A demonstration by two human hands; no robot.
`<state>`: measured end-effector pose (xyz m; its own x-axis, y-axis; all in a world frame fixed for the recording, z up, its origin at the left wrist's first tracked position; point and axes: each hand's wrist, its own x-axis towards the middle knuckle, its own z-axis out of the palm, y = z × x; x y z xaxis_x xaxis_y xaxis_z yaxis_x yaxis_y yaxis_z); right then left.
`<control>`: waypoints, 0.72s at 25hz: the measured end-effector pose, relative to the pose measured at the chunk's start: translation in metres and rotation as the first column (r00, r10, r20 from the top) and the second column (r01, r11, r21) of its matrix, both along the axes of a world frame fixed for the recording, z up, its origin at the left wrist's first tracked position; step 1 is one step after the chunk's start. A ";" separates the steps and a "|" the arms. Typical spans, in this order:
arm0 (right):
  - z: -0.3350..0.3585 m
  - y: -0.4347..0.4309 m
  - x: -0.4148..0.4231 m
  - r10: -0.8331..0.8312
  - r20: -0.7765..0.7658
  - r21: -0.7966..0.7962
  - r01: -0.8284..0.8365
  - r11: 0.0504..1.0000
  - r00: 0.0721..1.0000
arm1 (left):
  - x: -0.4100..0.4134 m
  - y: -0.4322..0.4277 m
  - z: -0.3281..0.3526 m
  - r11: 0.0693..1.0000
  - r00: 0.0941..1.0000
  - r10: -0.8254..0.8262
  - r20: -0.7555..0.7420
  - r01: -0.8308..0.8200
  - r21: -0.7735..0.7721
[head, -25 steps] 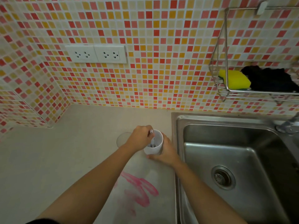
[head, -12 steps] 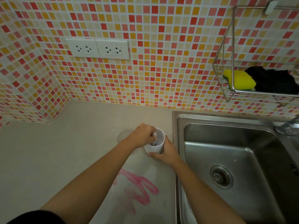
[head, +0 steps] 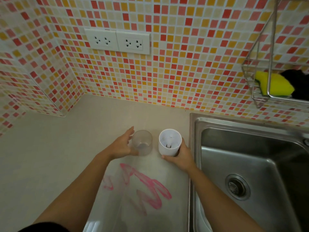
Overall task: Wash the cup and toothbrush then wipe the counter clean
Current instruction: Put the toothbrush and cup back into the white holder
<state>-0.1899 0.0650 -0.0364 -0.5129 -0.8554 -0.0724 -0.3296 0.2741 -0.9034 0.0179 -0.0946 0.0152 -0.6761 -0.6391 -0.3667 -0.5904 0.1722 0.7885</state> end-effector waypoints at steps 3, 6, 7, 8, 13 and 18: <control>0.009 0.004 -0.001 -0.047 0.032 -0.055 0.049 0.997 0.998 | -0.018 0.019 -0.017 0.993 0.989 0.078 -0.127 -0.089 -0.079; 0.036 0.017 -0.019 -0.143 -0.015 -0.069 0.142 0.987 0.990 | -0.038 0.036 -0.022 0.998 0.974 0.045 -0.221 -0.054 -0.034; 0.046 0.023 -0.029 -0.158 -0.056 -0.054 0.155 0.986 0.986 | -0.045 0.043 -0.024 1.000 0.974 -0.002 -0.227 -0.003 -0.019; 0.056 0.030 -0.038 -0.147 -0.116 -0.033 0.144 0.989 0.982 | -0.053 0.051 -0.025 0.999 0.973 -0.048 -0.225 0.046 -0.017; 0.107 0.049 -0.064 0.194 -0.528 0.198 -0.102 0.975 0.827 | -0.074 0.073 -0.034 0.997 0.964 -0.078 -0.253 0.069 -0.046; 0.136 0.032 -0.049 0.429 -0.694 0.410 -0.172 0.896 0.579 | -0.072 0.070 -0.034 0.996 0.963 -0.091 -0.255 0.081 -0.048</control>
<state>-0.2389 0.0966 0.0999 -0.2072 -0.9776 -0.0378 -0.9582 0.2106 -0.1938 -0.0545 -0.0246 -0.0185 -0.7977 -0.5840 -0.1505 -0.3503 0.2455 0.9039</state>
